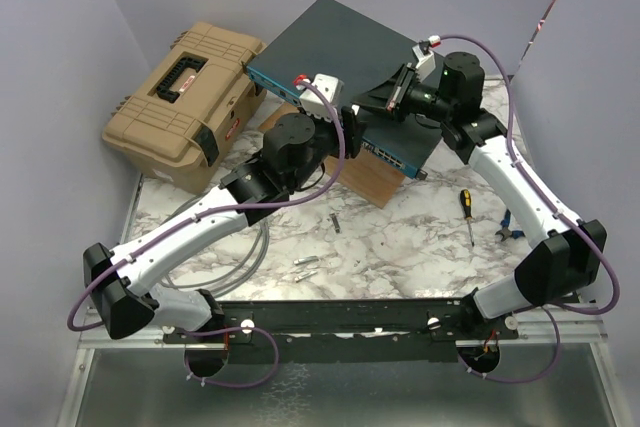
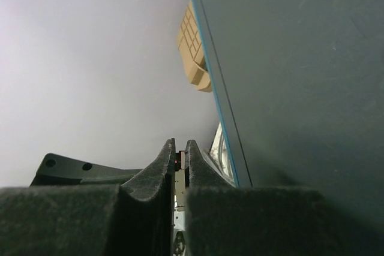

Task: Insert the plug into the switch port
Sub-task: Pick up the connector from the center of the board.

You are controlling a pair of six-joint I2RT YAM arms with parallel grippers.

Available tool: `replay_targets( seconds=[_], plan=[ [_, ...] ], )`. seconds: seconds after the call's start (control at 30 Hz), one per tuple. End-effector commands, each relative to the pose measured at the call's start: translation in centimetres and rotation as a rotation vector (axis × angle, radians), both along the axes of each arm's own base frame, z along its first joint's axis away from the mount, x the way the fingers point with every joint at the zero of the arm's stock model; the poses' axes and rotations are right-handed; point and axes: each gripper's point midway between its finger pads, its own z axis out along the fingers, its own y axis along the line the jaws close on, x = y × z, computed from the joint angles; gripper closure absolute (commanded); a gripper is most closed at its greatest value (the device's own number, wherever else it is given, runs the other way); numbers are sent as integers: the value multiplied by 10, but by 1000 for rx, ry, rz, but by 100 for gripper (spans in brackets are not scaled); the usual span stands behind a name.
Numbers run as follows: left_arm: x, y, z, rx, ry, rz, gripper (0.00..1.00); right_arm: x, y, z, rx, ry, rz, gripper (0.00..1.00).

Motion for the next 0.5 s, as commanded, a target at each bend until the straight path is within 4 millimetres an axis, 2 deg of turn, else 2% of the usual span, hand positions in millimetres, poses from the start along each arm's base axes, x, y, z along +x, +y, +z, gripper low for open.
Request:
replay_targets(
  seconds=[0.0, 0.23, 0.47],
  plan=[
    [-1, -3, -3, -4, 76, 12, 46, 6, 0, -12, -16, 101, -46, 100],
    [0, -4, -5, -1, 126, 14, 60, 6, 0, -14, -14, 149, -50, 100],
    [5, 6, -15, 16, 188, 29, 62, 5, 0, -15, -7, 161, -50, 100]
  ],
)
